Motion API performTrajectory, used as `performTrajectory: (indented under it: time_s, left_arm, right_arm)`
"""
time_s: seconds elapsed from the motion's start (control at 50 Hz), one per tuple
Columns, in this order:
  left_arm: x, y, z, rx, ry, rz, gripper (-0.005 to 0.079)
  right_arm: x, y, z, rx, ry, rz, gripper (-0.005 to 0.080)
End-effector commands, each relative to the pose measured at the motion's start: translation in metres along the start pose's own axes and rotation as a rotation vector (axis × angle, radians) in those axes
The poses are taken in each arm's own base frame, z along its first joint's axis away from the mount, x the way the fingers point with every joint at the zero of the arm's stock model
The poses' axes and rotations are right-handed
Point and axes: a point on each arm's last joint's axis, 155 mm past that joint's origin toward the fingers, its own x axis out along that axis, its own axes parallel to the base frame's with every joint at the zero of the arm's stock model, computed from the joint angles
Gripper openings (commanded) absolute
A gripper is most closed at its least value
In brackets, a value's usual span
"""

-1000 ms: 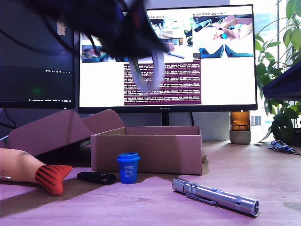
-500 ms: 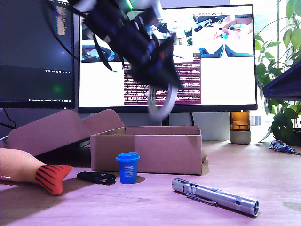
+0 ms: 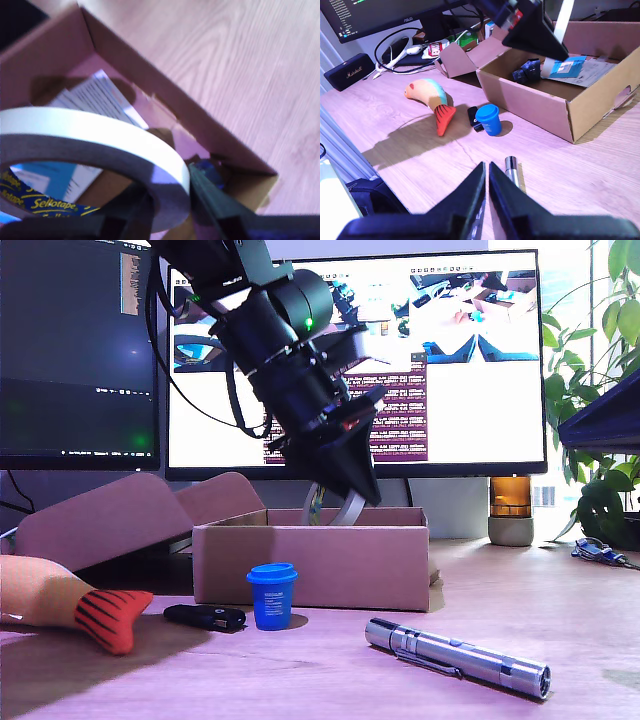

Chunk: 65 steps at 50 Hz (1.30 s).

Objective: Pick up the tape roll and place it inside the cardboard box

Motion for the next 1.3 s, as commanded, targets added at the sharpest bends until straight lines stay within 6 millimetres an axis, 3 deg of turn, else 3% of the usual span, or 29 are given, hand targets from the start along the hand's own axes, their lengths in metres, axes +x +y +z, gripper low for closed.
performTrajectory:
  time_s: [0.0,0.16,0.32,0.42,0.72,0.84,0.96,1.12,1.28]
  left_arm:
    - [0.009,0.005,-0.004,-0.004,0.013,0.0,-0.0009]
    - [0.009,0.01,-0.002,-0.003,0.005,0.02,0.0111]
    - [0.009,0.01,-0.004,-0.005,0.01,0.021,0.0426]
    - [0.009,0.01,-0.004,-0.005,0.01,0.022,0.0502]
    - [0.009,0.014,-0.005,-0.013,0.017,0.042,0.047]
    - [0.006,0.015,-0.007,-0.016,0.033,0.053,0.0284]
    - [-0.002,0.012,-0.006,-0.014,0.038,0.05,-0.0034]
    - [-0.024,0.009,0.01,-0.003,-0.015,0.06,-0.0017]
    - [-0.063,0.001,0.033,-0.005,-0.099,0.076,-0.0017]
  right_arm:
    - [0.001,0.001,-0.002,-0.003,0.001,0.004,-0.0011]
    - [0.001,0.001,-0.002,-0.003,0.001,0.004,-0.0011]
    - [0.001,0.001,-0.002,-0.003,0.001,0.004,-0.0011]
    - [0.001,0.0,-0.002,-0.003,0.002,0.004,-0.0011]
    - [0.001,0.001,-0.002,-0.003,0.002,0.004,-0.0011]
    - [0.001,0.0,-0.002,-0.003,0.002,0.003,-0.0011]
    - [0.001,0.0,-0.002,-0.004,0.002,0.003,-0.0011]
    - [0.0,-0.009,0.0,-0.004,-0.01,-0.05,-0.0011]
    - [-0.001,-0.026,0.004,-0.021,-0.027,-0.136,-0.0011]
